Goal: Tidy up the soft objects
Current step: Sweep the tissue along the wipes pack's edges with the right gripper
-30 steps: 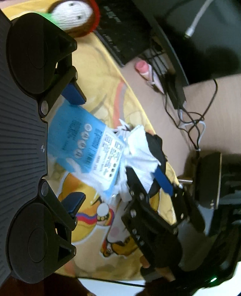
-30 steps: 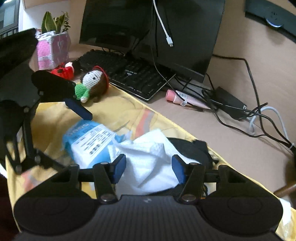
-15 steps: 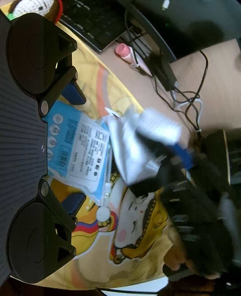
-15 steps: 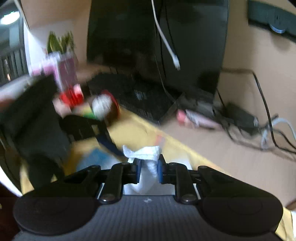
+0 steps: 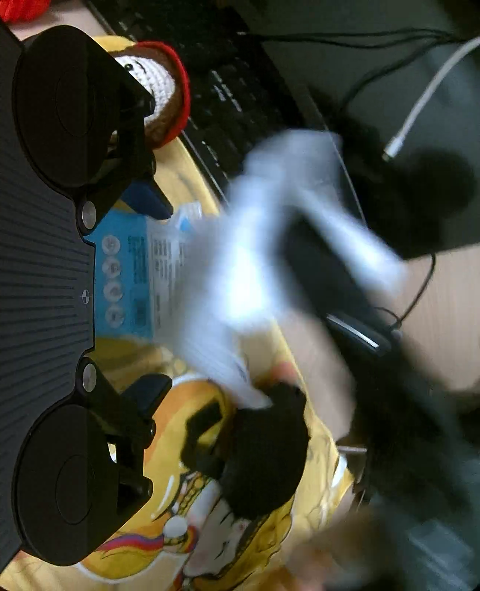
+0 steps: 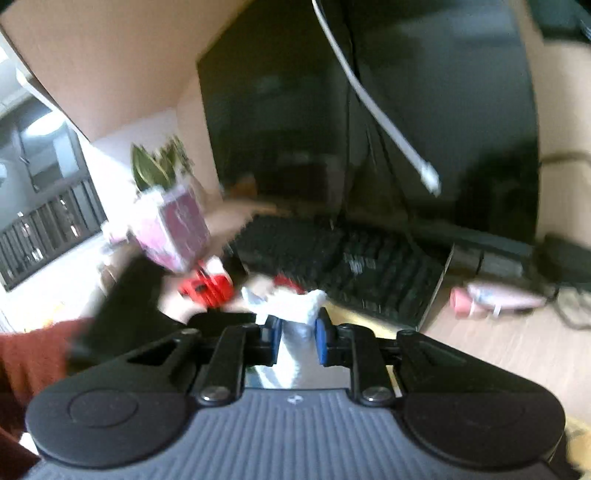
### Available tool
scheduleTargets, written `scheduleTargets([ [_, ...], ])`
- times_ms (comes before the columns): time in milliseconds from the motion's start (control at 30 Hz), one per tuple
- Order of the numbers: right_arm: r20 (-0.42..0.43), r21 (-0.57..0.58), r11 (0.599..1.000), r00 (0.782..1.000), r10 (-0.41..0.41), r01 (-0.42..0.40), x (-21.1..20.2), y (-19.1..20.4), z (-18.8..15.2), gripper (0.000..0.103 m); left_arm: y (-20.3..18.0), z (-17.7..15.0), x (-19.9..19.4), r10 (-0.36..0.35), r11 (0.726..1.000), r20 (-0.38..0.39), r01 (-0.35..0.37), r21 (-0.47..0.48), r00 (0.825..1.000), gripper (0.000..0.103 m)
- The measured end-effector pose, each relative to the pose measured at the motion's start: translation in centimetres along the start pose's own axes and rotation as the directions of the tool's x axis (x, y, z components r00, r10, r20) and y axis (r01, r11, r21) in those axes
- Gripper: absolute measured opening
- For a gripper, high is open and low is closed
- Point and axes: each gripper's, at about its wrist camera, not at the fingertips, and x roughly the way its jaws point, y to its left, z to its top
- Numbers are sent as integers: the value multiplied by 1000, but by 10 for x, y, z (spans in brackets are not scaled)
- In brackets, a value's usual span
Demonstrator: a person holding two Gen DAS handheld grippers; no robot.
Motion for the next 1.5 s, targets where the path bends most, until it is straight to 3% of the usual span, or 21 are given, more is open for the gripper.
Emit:
scheduleTargets([
  [67,-37,-37,998,998,-55,54,6,1,-11,24,-2,-3,-3,2,1000,3,-2,15,1000,95],
  [167,-59,-96,985,987,-150,144,-1,0,-25,49,4,-7,-2,-18,1000,-11,18,-13,1000,95],
  [400,-139,-19,989,979,-151,149,-6,-18,-48,53,10,-12,3,-61,996,-46,57,-73,997,99],
  [500,-110,103,989,990,-92,104,-2,-34,-47,54,6,-14,4,-59,997,-53,56,-59,997,100],
  [600,-82,179,983,996,-23,38,3,-39,-43,62,6,-16,6,-58,996,-60,54,-64,996,102],
  [733,-48,137,988,997,-67,73,10,-34,-36,63,12,-17,8,-57,994,-68,51,-96,996,102],
  [900,11,34,995,995,-97,97,11,-16,-24,74,6,-18,6,-84,994,-66,79,-74,994,102],
  [1067,-75,-72,994,993,-90,85,29,0,-31,68,3,-18,5,-87,994,-66,83,-65,994,102],
  [1233,-83,36,996,993,-84,87,14,-16,-36,65,7,-20,6,-101,991,-73,94,-92,992,102],
  [1300,-92,53,995,993,-75,80,9,-22,-39,44,7,-20,6,-100,991,-73,93,-93,992,103],
  [1333,-96,60,995,993,-70,76,6,-25,-40,41,7,-20,6,-100,991,-73,93,-94,992,103],
  [1400,-89,69,995,994,-68,75,1,-28,-40,24,7,-18,7,-98,991,-75,91,-100,992,103],
  [1500,-64,50,993,992,-106,109,-8,-31,-37,22,8,-18,8,-97,991,-75,89,-101,992,103],
])
